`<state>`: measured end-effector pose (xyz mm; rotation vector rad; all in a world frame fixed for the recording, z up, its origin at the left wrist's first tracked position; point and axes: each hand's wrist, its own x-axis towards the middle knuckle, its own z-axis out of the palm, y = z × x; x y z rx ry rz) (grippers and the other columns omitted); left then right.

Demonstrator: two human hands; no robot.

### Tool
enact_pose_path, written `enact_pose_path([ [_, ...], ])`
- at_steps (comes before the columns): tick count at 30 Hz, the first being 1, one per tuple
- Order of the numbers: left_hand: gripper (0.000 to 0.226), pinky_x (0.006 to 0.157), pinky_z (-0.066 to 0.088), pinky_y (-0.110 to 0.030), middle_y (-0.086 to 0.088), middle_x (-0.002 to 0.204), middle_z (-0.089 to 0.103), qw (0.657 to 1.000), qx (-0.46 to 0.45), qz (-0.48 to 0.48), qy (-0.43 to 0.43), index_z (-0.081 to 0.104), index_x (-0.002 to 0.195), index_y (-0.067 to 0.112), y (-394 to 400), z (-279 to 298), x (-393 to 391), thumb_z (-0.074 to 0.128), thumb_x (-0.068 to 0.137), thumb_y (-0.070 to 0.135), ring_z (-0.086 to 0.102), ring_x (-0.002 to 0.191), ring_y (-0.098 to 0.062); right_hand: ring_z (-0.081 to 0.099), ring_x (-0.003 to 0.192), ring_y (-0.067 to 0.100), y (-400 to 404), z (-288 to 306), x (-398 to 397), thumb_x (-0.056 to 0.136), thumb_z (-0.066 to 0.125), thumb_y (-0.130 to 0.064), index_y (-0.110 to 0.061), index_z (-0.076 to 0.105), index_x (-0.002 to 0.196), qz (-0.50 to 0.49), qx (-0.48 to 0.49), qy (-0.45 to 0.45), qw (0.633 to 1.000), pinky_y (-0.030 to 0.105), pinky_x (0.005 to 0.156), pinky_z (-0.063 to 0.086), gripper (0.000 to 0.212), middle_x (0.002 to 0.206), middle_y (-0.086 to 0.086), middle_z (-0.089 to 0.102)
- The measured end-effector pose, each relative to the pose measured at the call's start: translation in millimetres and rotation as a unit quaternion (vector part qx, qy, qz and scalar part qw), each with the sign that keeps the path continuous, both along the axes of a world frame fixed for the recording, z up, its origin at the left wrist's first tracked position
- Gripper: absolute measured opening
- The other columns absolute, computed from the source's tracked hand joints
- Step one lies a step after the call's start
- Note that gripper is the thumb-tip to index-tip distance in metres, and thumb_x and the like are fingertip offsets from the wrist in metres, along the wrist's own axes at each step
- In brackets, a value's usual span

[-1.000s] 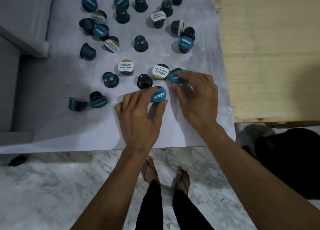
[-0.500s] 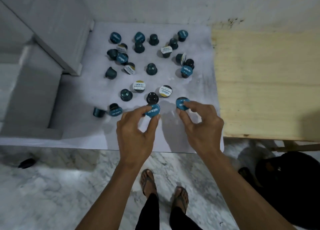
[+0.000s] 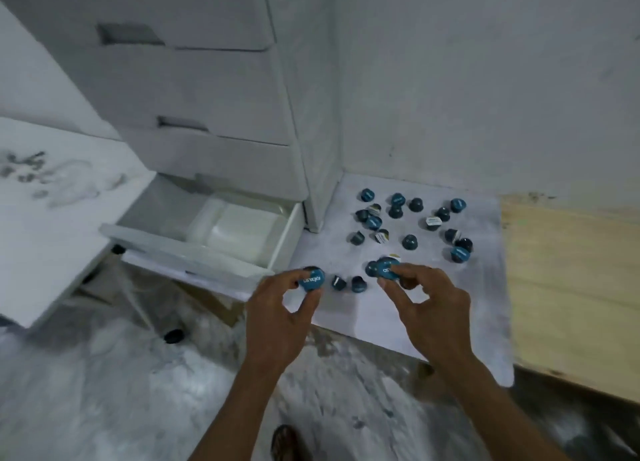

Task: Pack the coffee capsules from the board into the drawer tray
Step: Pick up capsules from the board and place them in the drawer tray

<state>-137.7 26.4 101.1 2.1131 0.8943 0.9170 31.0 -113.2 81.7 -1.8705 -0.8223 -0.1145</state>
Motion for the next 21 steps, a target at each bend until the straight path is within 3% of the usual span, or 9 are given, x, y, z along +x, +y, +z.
enact_pose_path([
  [5, 0.031, 0.077, 0.039, -0.003, 0.036, 0.098, 0.052, 0.998, 0.011, 0.045, 0.042, 0.063, 0.105, 0.034, 71, 8, -60, 0.078, 0.079, 0.026, 0.051, 0.095, 0.016, 0.057, 0.076, -0.001, 64, 9, -39, 0.073, 0.084, -0.018, -0.016, 0.074, 0.098, 0.045, 0.006, 0.026, 0.999, 0.003, 0.064, 0.04, 0.027, 0.081, 0.0, 0.066],
  [10, 0.026, 0.079, 0.052, -0.028, 0.026, 0.096, 0.059, 0.998, -0.013, 0.029, 0.051, 0.067, 0.102, 0.03, 166, 12, -118, 0.078, 0.079, 0.027, 0.059, 0.093, 0.001, 0.061, 0.076, 0.005, 143, 8, -90, 0.075, 0.08, -0.032, -0.023, 0.074, 0.097, 0.06, -0.02, 0.033, 0.997, 0.013, 0.065, 0.047, 0.024, 0.083, -0.002, 0.067],
  [14, 0.025, 0.08, 0.053, -0.039, 0.01, 0.092, 0.065, 0.998, 0.001, 0.012, 0.054, 0.067, 0.099, 0.029, 237, 21, -149, 0.079, 0.078, 0.025, 0.06, 0.088, -0.009, 0.059, 0.079, -0.003, 193, 7, -123, 0.075, 0.078, -0.035, -0.024, 0.073, 0.095, 0.05, -0.027, 0.02, 0.998, 0.002, 0.068, 0.04, 0.023, 0.079, -0.006, 0.065],
  [19, 0.025, 0.074, 0.054, -0.036, 0.029, 0.085, 0.059, 0.994, 0.015, -0.041, 0.104, 0.065, 0.093, 0.034, 305, 16, -156, 0.081, 0.076, 0.025, 0.062, 0.083, -0.009, 0.06, 0.076, 0.006, 239, 6, -141, 0.073, 0.083, -0.026, -0.03, 0.071, 0.093, 0.041, -0.047, 0.021, 0.998, 0.003, 0.068, 0.042, 0.024, 0.078, -0.024, 0.06],
  [21, 0.023, 0.073, 0.055, -0.036, 0.029, 0.085, 0.059, 0.99, 0.015, -0.064, 0.123, 0.068, 0.093, 0.032, 328, 8, -147, 0.081, 0.076, 0.026, 0.062, 0.082, -0.007, 0.061, 0.072, 0.007, 258, 1, -138, 0.073, 0.084, -0.027, -0.028, 0.073, 0.091, 0.039, -0.068, 0.029, 0.996, 0.004, 0.065, 0.042, 0.021, 0.076, -0.019, 0.064],
])
